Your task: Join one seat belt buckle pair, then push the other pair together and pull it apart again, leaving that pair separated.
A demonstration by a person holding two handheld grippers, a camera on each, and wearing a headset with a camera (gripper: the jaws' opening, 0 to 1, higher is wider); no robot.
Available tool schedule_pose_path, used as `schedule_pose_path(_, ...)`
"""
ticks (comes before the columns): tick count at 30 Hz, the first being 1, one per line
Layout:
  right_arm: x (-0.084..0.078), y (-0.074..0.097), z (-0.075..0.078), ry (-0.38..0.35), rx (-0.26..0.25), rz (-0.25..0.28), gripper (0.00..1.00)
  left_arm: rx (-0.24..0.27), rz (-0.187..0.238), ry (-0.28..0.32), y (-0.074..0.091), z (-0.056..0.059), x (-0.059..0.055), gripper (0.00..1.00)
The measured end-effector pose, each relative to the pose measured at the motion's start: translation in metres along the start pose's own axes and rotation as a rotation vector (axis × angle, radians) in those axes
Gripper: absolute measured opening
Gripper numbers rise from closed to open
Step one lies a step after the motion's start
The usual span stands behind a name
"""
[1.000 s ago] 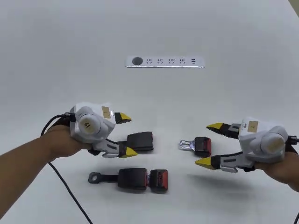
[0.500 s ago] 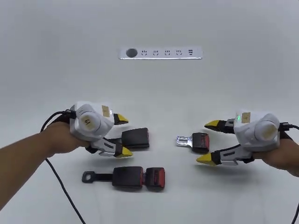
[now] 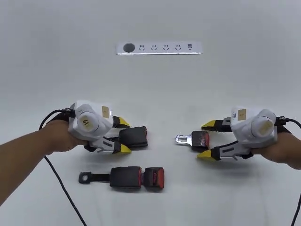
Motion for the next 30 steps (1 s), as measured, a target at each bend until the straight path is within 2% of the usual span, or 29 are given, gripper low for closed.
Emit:
schedule_pose_path(3,0.000,0.000,-0.001,0.026,-0.003,-0.015,0.46,-0.012,0.002,-0.024,0.000,0.003,0.001,0.35)
schedule_pose_path(9,-0.003,-0.002,0.003,0.058,-0.005,-0.036,0.36,-0.039,-0.014,-0.070,0.001,0.004,0.002,0.34)
schedule_pose_path(16,-0.001,0.001,-0.002,0.059,0.019,-0.035,0.35,-0.067,-0.030,-0.121,-0.001,0.002,0.002,0.33)
schedule_pose_path(23,0.000,0.004,-0.007,0.081,0.025,-0.033,0.35,-0.065,-0.026,-0.110,-0.001,0.001,0.001,0.33)
schedule_pose_path(30,0.001,0.002,-0.004,0.073,0.027,-0.007,0.35,-0.064,-0.026,-0.103,-0.002,0.000,0.001,0.33)
Point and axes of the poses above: the centre of the closed fingertips' face, and the gripper's own axes: y roughly backward along the fingers, z roughly to its right, x roughly out of its top, the point moved 1 cm from there along y, roughly backward along the fingers, and after that the axes turned 10 degrees about -z, right-handed, at the moved point
